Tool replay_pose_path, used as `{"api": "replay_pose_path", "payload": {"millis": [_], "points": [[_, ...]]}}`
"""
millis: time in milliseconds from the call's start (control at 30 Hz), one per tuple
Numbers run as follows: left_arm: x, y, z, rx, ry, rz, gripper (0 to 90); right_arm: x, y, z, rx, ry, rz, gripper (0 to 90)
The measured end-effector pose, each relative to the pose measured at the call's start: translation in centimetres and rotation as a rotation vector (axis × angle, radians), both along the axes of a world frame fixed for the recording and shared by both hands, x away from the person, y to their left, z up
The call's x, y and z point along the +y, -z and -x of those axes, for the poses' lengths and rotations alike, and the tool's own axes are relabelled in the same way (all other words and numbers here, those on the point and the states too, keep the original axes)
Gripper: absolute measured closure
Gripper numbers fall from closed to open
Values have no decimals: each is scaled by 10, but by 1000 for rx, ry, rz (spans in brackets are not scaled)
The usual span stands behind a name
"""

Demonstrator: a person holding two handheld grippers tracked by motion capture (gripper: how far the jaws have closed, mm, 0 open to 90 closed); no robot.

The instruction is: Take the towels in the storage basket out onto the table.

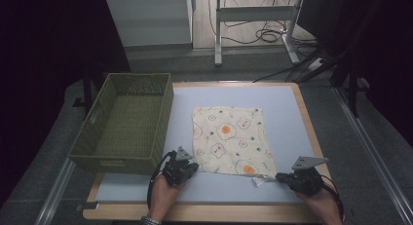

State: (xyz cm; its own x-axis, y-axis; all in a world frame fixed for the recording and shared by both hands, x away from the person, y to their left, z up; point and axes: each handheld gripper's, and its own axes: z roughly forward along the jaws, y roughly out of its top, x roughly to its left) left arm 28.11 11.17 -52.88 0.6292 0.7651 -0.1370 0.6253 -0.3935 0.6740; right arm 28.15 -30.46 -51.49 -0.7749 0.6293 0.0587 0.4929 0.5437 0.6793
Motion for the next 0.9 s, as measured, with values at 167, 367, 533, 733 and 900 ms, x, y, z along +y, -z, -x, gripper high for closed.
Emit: {"api": "replay_pose_path", "payload": {"millis": [167,367,533,733,900], "points": [[14,-6,13,39,14,13,869,0,-6,8,-10,-18,-14,855],[19,-5,35,76,50,28,867,2,-8,27,2,-47,-12,855],[21,-8,47,50,41,37,761,-5,-5,43,46,-52,-48,846],[25,-15,31,-2,16,60,549,-14,-10,32,57,-17,-79,672],[12,-13,14,-37,13,40,402,-8,-16,24,-7,29,0,540]]}}
